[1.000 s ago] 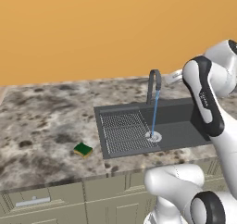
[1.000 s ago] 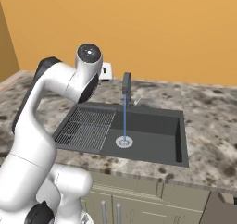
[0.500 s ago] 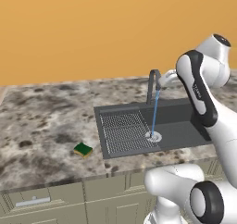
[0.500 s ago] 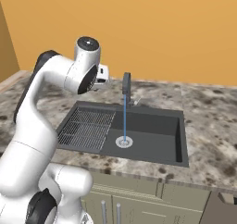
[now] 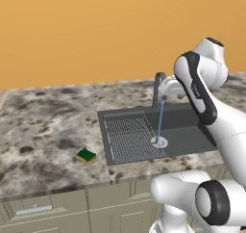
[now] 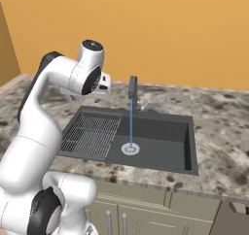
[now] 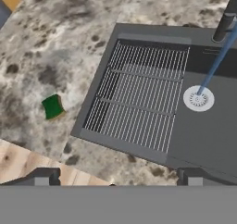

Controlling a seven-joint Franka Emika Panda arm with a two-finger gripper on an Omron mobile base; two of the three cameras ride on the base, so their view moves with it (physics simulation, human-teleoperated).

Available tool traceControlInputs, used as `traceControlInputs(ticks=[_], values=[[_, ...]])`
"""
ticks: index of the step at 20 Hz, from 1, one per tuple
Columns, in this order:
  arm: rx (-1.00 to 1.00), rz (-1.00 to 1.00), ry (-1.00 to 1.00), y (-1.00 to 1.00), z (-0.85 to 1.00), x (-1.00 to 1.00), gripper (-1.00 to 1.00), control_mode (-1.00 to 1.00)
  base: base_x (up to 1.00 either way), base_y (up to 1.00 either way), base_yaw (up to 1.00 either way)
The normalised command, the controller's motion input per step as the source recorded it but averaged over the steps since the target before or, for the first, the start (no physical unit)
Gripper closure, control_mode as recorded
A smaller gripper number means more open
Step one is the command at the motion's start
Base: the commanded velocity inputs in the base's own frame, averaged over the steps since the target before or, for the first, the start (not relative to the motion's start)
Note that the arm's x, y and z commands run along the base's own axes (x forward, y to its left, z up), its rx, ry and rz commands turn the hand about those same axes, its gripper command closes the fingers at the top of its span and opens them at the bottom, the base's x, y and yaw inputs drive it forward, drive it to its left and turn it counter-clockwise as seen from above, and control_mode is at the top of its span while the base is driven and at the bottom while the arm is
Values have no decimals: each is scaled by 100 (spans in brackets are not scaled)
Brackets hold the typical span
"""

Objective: Soak the sponge with water for a few seconds and then drop it inside the sink.

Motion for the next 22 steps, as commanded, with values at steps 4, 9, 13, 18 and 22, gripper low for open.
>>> traceControlInputs(ticks=[4,9,13,18,22], values=[[0,0,0,16,-68,-4,-100,-100,0,0,0],[-5,0,0,17,-48,-1,-100,-100,0,0,0],[-11,0,0,22,-29,0,-100,-100,0,0,0],[-9,0,1,33,-33,0,-100,-100,0,0,0],[-1,0,0,42,-61,0,-100,-100,0,0,0]])
